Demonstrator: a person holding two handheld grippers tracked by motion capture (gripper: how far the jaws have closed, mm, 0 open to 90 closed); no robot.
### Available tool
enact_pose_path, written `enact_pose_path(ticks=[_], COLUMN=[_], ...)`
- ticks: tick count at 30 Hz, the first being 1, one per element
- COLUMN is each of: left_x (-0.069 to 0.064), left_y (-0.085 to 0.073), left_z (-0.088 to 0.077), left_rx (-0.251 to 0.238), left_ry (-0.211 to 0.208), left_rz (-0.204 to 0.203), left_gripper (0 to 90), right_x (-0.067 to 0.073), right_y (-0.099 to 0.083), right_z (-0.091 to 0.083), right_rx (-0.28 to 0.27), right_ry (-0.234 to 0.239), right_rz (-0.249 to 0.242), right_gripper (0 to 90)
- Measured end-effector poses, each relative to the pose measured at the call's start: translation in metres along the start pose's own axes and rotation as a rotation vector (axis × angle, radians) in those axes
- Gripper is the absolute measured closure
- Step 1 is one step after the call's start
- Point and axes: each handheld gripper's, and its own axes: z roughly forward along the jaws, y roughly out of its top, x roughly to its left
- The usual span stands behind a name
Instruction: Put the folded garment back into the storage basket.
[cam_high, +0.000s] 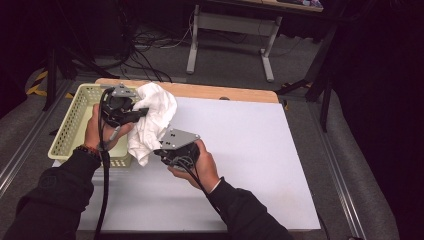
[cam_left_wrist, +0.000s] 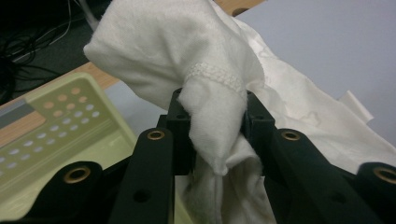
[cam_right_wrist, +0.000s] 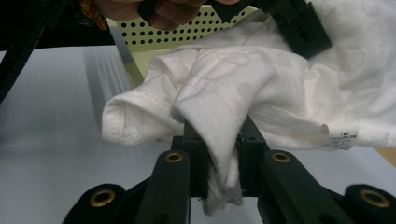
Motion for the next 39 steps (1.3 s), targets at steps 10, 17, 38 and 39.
enact_pose_path(ticks=[10,17,38,39], left_x=[0.023,0.036,0.091,0.093], left_y=[-0.014,-0.023,-0.048,-0.049], left_z=[-0.013,-0.020,-0.009,-0.007], left_rx=[-0.007,-0.008,0.068,0.075], left_ry=[0.029,0.036,0.084,0.092], left_rz=[-0.035,-0.059,-0.123,-0.121], left_gripper=[70.9,70.9,70.1,70.0], right_x=[0.005,0.008,0.016,0.017], right_y=[0.011,0.018,0.031,0.032], right_z=[0.022,0.035,0.105,0.109], right_rx=[-0.016,-0.027,0.000,0.007], right_ry=[0.011,0.022,0.037,0.039], right_rz=[-0.002,0.003,0.034,0.034], right_gripper=[78.5,78.5,78.2,78.2])
